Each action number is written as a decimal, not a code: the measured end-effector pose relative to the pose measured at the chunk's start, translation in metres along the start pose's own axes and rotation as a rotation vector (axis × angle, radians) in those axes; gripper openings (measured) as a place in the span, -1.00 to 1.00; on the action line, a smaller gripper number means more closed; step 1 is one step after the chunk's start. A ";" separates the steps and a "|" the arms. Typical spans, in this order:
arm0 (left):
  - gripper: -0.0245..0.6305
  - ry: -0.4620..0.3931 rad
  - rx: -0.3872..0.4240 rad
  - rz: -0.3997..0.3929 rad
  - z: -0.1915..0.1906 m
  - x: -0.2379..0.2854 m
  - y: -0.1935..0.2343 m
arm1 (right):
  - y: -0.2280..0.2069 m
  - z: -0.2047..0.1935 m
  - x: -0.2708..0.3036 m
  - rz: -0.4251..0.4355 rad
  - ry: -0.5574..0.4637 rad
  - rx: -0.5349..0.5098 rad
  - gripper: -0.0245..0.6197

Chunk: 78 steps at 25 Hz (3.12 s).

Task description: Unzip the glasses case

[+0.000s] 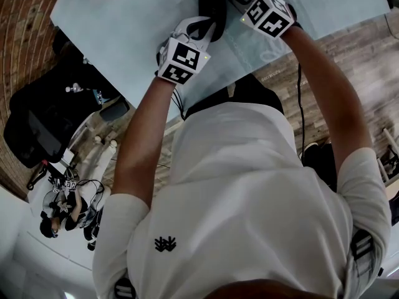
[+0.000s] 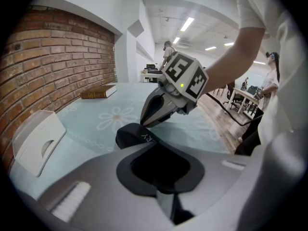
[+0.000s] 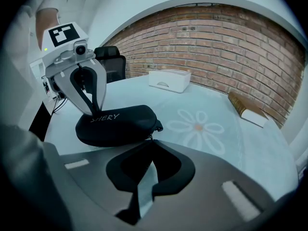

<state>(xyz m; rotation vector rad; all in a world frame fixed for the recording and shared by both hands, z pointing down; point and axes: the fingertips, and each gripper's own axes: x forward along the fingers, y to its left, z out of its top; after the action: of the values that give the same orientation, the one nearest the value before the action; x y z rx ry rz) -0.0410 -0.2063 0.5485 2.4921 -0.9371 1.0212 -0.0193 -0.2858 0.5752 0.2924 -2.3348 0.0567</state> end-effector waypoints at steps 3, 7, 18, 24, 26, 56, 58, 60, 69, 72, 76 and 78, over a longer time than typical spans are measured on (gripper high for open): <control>-0.76 0.007 0.000 0.002 -0.001 -0.001 0.002 | -0.003 0.005 0.004 0.013 -0.002 -0.019 -0.92; -0.76 0.003 -0.004 -0.004 0.001 0.000 0.001 | -0.006 0.006 0.005 0.035 -0.002 -0.045 -0.92; -0.76 0.000 -0.034 -0.020 0.001 -0.001 0.002 | -0.012 0.016 0.013 0.117 0.011 -0.152 -0.92; -0.76 0.003 -0.039 -0.040 0.004 -0.002 0.002 | -0.015 0.022 0.015 0.195 0.029 -0.260 -0.91; -0.76 0.004 -0.040 -0.046 0.004 -0.002 0.002 | -0.015 0.024 0.016 0.218 0.038 -0.297 -0.91; -0.76 0.008 -0.048 -0.055 -0.002 -0.003 0.011 | -0.011 0.050 0.045 0.336 0.124 -0.573 -0.88; -0.76 0.004 -0.045 -0.048 0.000 -0.002 0.008 | -0.011 0.049 0.043 0.316 0.115 -0.553 -0.87; -0.76 0.001 -0.046 -0.036 0.002 -0.002 0.006 | -0.015 0.049 0.040 0.286 0.105 -0.521 -0.85; -0.76 -0.017 -0.110 0.050 0.004 -0.008 0.008 | -0.036 0.017 0.011 0.129 0.072 -0.287 -0.92; -0.69 -0.033 -0.126 0.098 0.007 -0.015 0.012 | -0.028 0.009 -0.009 0.093 0.046 -0.195 -0.92; -0.67 -0.071 -0.172 0.150 0.013 -0.024 0.016 | -0.005 -0.013 -0.030 0.081 0.013 -0.095 -0.92; -0.67 -0.093 -0.191 0.180 0.011 -0.031 0.017 | 0.010 -0.021 -0.043 0.076 -0.018 -0.038 -0.92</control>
<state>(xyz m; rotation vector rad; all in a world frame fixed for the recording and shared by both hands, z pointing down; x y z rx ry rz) -0.0635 -0.2102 0.5188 2.3467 -1.2446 0.8278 0.0224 -0.2654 0.5602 0.1855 -2.3613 0.0472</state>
